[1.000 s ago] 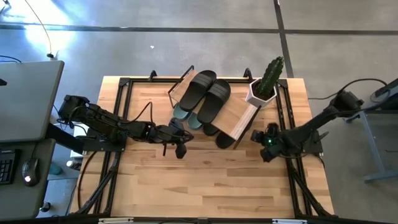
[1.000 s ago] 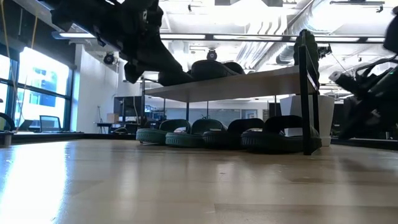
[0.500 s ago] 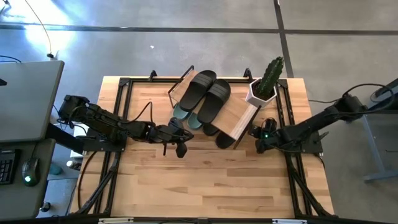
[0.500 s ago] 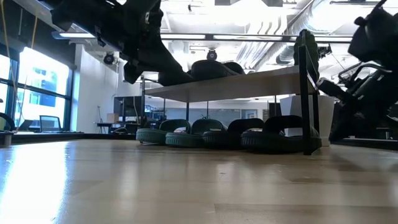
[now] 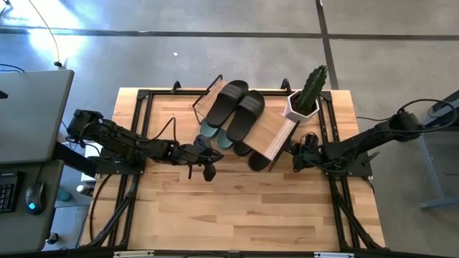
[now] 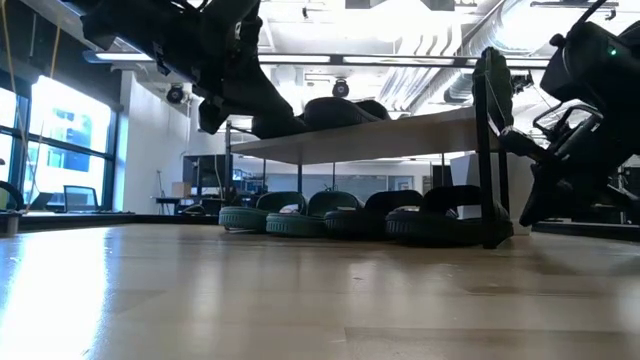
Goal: Pick and place slides into the shelf
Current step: Adjust the black slides under the shelf
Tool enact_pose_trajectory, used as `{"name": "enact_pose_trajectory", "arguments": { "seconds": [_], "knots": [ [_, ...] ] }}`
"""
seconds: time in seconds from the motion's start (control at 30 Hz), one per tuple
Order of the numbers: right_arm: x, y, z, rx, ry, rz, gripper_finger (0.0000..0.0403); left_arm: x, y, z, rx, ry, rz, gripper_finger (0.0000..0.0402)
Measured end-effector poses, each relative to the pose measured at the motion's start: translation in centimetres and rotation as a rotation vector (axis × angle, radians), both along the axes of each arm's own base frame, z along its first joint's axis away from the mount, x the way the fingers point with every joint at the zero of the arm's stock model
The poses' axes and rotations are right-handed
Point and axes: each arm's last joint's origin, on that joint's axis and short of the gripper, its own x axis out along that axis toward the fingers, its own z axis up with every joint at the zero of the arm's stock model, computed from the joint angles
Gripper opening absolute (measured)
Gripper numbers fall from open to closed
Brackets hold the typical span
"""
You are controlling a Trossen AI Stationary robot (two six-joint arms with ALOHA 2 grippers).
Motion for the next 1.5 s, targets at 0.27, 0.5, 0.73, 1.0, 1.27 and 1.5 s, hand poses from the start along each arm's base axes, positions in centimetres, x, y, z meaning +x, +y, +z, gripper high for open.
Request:
{"name": "enact_pose_trajectory", "arguments": {
  "seconds": [0.27, 0.5, 0.73, 1.0, 1.27, 1.5],
  "knots": [
    [-1.2, 0.4, -0.4, -0.046, 0.168, 0.091, 0.0000, 0.0, 0.0, 0.0, 0.003, 0.000, 0.003, 0.0000],
    [-1.8, 0.2, -0.5, -0.176, 0.325, 0.220, 0.0000, 0.0, 0.0, 0.0, 0.027, 0.009, -0.008, 0.0000],
    [-1.9, 0.1, -0.4, -0.343, 0.536, 0.468, 0.0000, 0.0, 0.0, 0.0, 0.055, 0.018, -0.018, 0.0000],
    [-0.8, 0.3, -0.1, -0.446, 0.510, 0.574, 0.0000, 0.0, 0.1, 0.0, 0.119, 0.036, -0.003, 0.0000],
    [-1.7, 0.1, -2.9, -0.493, 0.310, 0.584, 0.0000, -0.1, 0.2, 0.0, 0.137, 0.040, 0.022, 0.0000],
    [-2.1, 0.0, -3.4, -0.538, 0.285, 0.641, 0.0000, -0.1, 0.2, 0.0, 0.137, 0.043, 0.022, 0.0000]
  ]
}}
